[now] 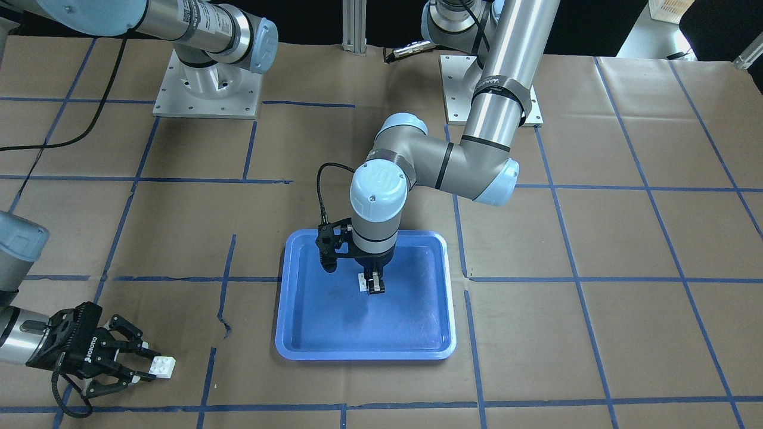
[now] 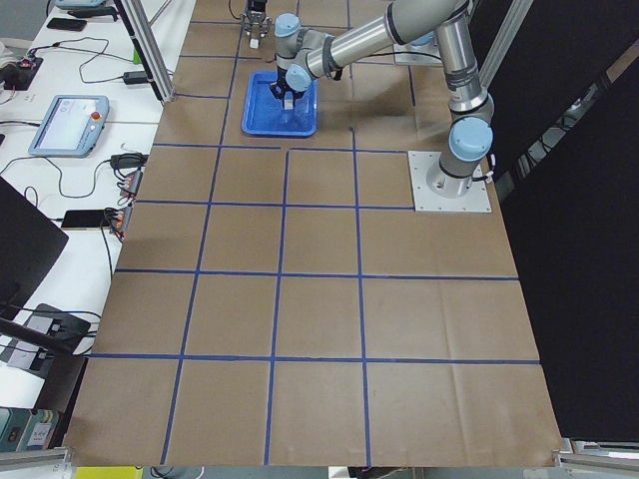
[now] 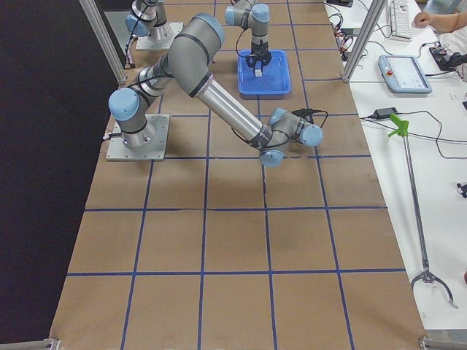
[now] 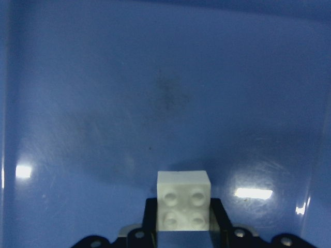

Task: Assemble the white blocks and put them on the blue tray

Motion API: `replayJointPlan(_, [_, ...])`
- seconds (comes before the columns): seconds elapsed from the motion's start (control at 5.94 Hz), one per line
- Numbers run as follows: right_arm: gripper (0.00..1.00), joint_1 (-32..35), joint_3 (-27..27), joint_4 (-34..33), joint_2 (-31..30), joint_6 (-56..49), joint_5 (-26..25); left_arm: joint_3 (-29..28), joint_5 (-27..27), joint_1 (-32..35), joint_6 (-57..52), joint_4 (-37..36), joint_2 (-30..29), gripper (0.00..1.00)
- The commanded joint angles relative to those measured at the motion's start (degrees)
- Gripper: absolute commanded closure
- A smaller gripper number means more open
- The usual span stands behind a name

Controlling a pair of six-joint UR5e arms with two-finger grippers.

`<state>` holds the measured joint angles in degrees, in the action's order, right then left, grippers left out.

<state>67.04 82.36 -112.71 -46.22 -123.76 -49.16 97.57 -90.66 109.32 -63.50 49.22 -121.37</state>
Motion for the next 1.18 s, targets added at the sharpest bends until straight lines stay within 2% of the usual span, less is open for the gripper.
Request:
replayJointPlan(0.0, [0.66,0.1,-1.2,0.0,-0.7,0.7,-0.1,-0.6,0.0,0.0,1.9,1.2,1.3,0.02])
replayJointPlan(0.17, [0.66,0.2,-2.8,0.8,-1.9,1.7,-0.3,-1.3,0.0,-0.2,2.0,5.1,3.8,0.02])
replayJointPlan(0.34, [0.66,0.4,-2.9,2.0,-3.6,2.5,-0.3,-2.8,0.4,-1.7,2.3,13.7,8.6,0.02])
replayJointPlan(0.51, [0.66,0.5,-2.8,6.5,-5.7,2.9,-0.3,-4.7,0.9,-4.2,2.6,21.3,12.8,0.02])
replayJointPlan(0.67, [0.66,1.3,-1.7,10.3,-8.1,2.9,-0.4,-6.8,0.8,-5.2,2.6,29.4,16.7,0.02])
replayJointPlan(1.01, [0.66,5.3,5.1,10.6,-12.2,4.4,-0.9,-8.5,0.1,-8.6,5.4,39.4,23.3,0.02])
